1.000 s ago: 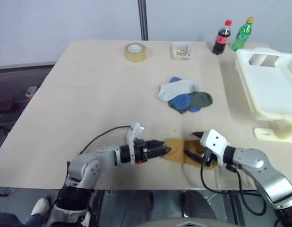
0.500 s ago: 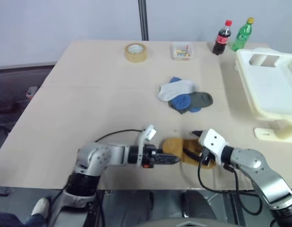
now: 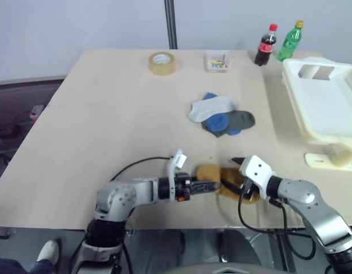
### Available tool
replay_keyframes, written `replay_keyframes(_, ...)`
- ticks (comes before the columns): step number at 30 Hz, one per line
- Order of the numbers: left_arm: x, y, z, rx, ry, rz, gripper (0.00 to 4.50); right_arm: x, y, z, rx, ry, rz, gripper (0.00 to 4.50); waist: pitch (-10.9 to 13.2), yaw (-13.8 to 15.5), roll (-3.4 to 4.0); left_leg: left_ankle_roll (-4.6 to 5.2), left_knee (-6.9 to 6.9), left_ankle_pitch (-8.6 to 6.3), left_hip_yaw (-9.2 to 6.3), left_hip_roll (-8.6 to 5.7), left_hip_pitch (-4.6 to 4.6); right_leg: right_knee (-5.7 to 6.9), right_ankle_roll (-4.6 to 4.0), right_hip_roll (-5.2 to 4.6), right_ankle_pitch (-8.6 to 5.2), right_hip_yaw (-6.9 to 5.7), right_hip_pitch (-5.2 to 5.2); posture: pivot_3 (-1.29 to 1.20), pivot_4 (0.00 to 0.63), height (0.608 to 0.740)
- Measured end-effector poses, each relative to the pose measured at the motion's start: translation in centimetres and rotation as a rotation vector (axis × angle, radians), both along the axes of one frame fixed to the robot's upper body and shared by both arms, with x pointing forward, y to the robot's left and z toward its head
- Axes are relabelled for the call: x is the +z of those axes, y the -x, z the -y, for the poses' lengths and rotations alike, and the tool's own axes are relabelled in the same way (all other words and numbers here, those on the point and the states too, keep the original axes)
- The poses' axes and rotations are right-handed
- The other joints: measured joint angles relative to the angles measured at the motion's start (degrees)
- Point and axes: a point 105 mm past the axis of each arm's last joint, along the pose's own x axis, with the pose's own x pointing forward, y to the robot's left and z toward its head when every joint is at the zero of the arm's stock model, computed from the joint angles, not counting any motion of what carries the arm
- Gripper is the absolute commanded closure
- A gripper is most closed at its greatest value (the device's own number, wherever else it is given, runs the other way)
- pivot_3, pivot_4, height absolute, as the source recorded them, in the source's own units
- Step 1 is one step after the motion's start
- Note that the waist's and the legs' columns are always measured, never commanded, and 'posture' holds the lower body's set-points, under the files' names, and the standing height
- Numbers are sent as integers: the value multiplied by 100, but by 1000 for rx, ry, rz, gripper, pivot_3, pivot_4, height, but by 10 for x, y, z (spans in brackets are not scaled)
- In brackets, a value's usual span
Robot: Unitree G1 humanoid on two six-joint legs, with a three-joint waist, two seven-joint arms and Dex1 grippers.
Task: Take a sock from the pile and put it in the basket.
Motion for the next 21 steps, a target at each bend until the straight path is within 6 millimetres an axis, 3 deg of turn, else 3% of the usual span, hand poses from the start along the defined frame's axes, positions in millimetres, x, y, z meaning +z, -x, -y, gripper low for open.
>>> replay_keyframes(9,7,-5,2,55,58,55,1103,0,0,0,8,-1,6,563,2,3,-2,1,-1,0,0,-1,-3,-3,0,-4,0,-2,0,0,150,740)
replay_keyframes(21,25,6,20,-55,194,25,1103,0,-2,1,8,6,15,563,3,-2,-5,1,0,0,0,-6,-3,-2,1,-3,0,-3,0,0,150,740)
